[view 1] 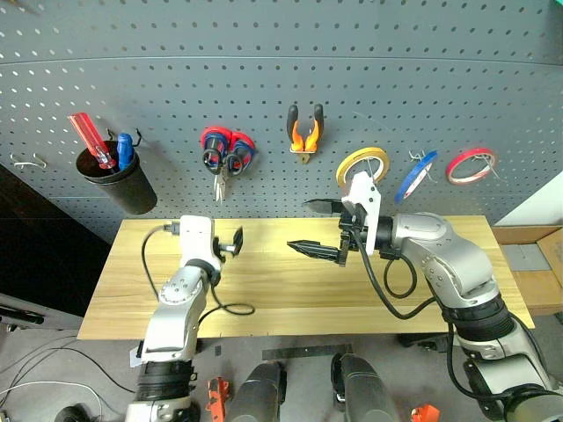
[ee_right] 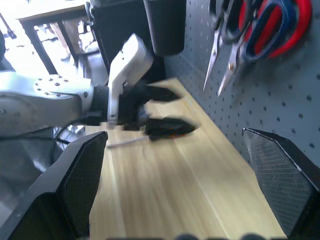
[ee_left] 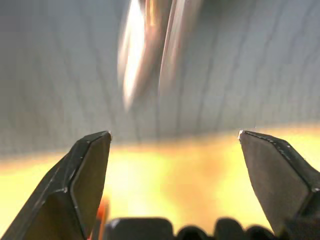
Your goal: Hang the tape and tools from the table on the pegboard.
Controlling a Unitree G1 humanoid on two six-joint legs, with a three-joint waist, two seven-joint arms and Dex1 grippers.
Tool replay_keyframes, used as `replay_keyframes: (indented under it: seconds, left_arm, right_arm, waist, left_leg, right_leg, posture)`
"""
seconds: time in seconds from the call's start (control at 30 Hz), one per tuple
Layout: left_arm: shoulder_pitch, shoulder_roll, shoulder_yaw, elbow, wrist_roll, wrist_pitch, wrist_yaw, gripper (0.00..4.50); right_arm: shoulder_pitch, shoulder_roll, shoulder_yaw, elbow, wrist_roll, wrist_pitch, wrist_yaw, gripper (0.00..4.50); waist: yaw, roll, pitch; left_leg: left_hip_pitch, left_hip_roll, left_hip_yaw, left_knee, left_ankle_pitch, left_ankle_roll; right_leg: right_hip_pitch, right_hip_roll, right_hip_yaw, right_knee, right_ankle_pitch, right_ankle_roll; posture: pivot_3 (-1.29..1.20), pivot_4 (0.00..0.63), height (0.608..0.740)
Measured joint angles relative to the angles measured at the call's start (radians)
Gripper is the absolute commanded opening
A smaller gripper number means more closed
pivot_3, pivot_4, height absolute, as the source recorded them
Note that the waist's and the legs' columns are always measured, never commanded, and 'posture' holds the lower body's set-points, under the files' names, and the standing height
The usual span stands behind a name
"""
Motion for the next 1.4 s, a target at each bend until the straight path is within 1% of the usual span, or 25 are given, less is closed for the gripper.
replay_keyframes:
  seconds: [0.1, 0.2, 0.3, 0.43, 0.6, 0.77, 0.9, 0.97, 1.13, 1.23, 1.37, 1.4]
  left_arm:
    - [0.002, 0.075, -0.005, 0.0, -0.012, 0.132, -0.053, 4.44]
    - [-0.037, 0.12, 0.003, 0.003, -0.037, 0.217, -0.092, 4.44]
    - [-0.072, 0.165, 0.006, 0.041, -0.041, 0.255, -0.113, 4.44]
    - [-0.078, 0.236, 0.03, 0.12, -0.047, 0.296, -0.141, 4.44]
    - [-0.082, 0.257, 0.042, 0.192, -0.057, 0.302, -0.176, 4.44]
    - [-0.121, 0.257, 0.016, 0.266, -0.052, 0.272, -0.206, 4.44]
    - [-0.194, 0.258, -0.021, 0.366, -0.027, 0.23, -0.211, 4.44]
    - [-0.241, 0.258, -0.038, 0.448, -0.014, 0.198, -0.227, 4.44]
    - [-0.327, 0.257, -0.061, 0.603, 0.012, 0.148, -0.246, 4.44]
    - [-0.341, 0.257, -0.074, 0.655, 0.024, 0.134, -0.251, 3.88]
    - [-0.341, 0.258, -0.076, 0.669, 0.034, 0.132, -0.254, 2.57]
    - [-0.341, 0.257, -0.076, 0.667, 0.034, 0.133, -0.255, 2.16]
  right_arm:
    - [0.028, -0.011, 0.034, -0.02, 0.004, 0.023, 0.018, 4.5]
    - [0.057, -0.014, 0.065, -0.018, -0.009, 0.025, 0.02, 4.5]
    - [0.064, -0.016, 0.076, -0.014, -0.015, 0.025, 0.02, 4.5]
    - [0.094, -0.019, 0.075, -0.012, -0.016, 0.025, 0.017, 4.5]
    - [0.11, -0.029, 0.079, -0.004, -0.033, 0.011, 0.02, 4.5]
    - [0.111, -0.043, 0.105, 0.008, -0.088, -0.01, 0.021, 4.5]
    - [0.111, -0.061, 0.141, 0.014, -0.135, -0.02, 0.02, 4.5]
    - [0.112, -0.072, 0.153, 0.014, -0.155, -0.022, 0.022, 4.5]
    - [0.123, -0.073, 0.159, 0.013, -0.167, -0.022, 0.023, 4.5]
    - [0.123, -0.072, 0.159, 0.012, -0.168, -0.022, 0.023, 4.5]
    - [0.126, -0.073, 0.159, 0.006, -0.168, -0.02, 0.022, 4.5]
    - [0.127, -0.073, 0.159, 0.001, -0.168, -0.019, 0.022, 4.5]
  waist:
    - [0.001, 0.0, 0.0]
    - [0.006, 0.0, 0.0]
    - [0.005, 0.0, 0.0]
    - [0.0, 0.0, 0.0]
    - [0.003, 0.0, 0.0]
    - [0.004, 0.0, 0.0]
    - [0.004, -0.001, 0.001]
    - [0.004, -0.001, 0.001]
    - [0.0, -0.002, 0.001]
    - [-0.006, -0.002, 0.001]
    - [-0.016, -0.003, 0.002]
    - [-0.016, -0.003, 0.002]
  left_leg:
    - [0.0, 0.0, -0.001, 0.0, 0.0, 0.0]
    - [0.0, 0.0, -0.001, 0.001, 0.0, 0.0]
    - [0.0, 0.0, -0.001, 0.001, 0.0, 0.0]
    - [0.0, 0.0, -0.001, -0.001, 0.0, 0.0]
    - [0.0, 0.0, -0.001, 0.0, 0.0, 0.0]
    - [0.0, 0.0, -0.001, 0.0, 0.0, 0.0]
    - [0.0, 0.0, -0.001, 0.0, 0.0, 0.0]
    - [0.0, 0.0, -0.001, 0.0, 0.0, 0.0]
    - [0.0, 0.0, -0.001, 0.0, 0.0, 0.0]
    - [0.0, 0.0, -0.001, 0.0, 0.0, 0.0]
    - [0.0, 0.0, -0.002, 0.0, 0.0, 0.0]
    - [0.0, 0.0, -0.002, 0.0, 0.0, 0.0]
  right_leg:
    - [0.001, 0.0, 0.0, 0.0, 0.0, 0.0]
    - [0.001, 0.0, 0.0, 0.0, 0.0, 0.0]
    - [0.001, -0.001, 0.0, 0.0, 0.0, 0.0]
    - [0.0, 0.0, 0.0, -0.001, 0.0, 0.0]
    - [0.001, -0.001, 0.0, -0.001, 0.0, 0.0]
    - [0.001, -0.001, 0.0, -0.001, 0.0, 0.0]
    - [0.001, -0.001, 0.0, -0.001, 0.0, 0.0]
    - [0.001, -0.001, -0.001, -0.001, 0.0, 0.0]
    - [0.001, -0.001, 0.0, -0.001, 0.0, 0.0]
    - [0.0, -0.001, 0.0, -0.001, 0.0, 0.0]
    - [0.001, -0.001, 0.0, -0.001, 0.0, 0.0]
    - [0.001, -0.001, 0.0, -0.001, 0.0, 0.0]
  posture:
    - [-0.02, 0.236, 0.74]
    - [-0.02, 0.241, 0.74]
    - [-0.02, 0.246, 0.74]
    - [-0.02, 0.251, 0.74]
    - [-0.03, 0.255, 0.74]
    - [-0.03, 0.262, 0.74]
    - [-0.04, 0.269, 0.74]
    - [-0.04, 0.271, 0.74]
    - [-0.05, 0.272, 0.74]
    - [-0.06, 0.274, 0.74]
    - [-0.06, 0.276, 0.74]
    - [-0.06, 0.277, 0.74]
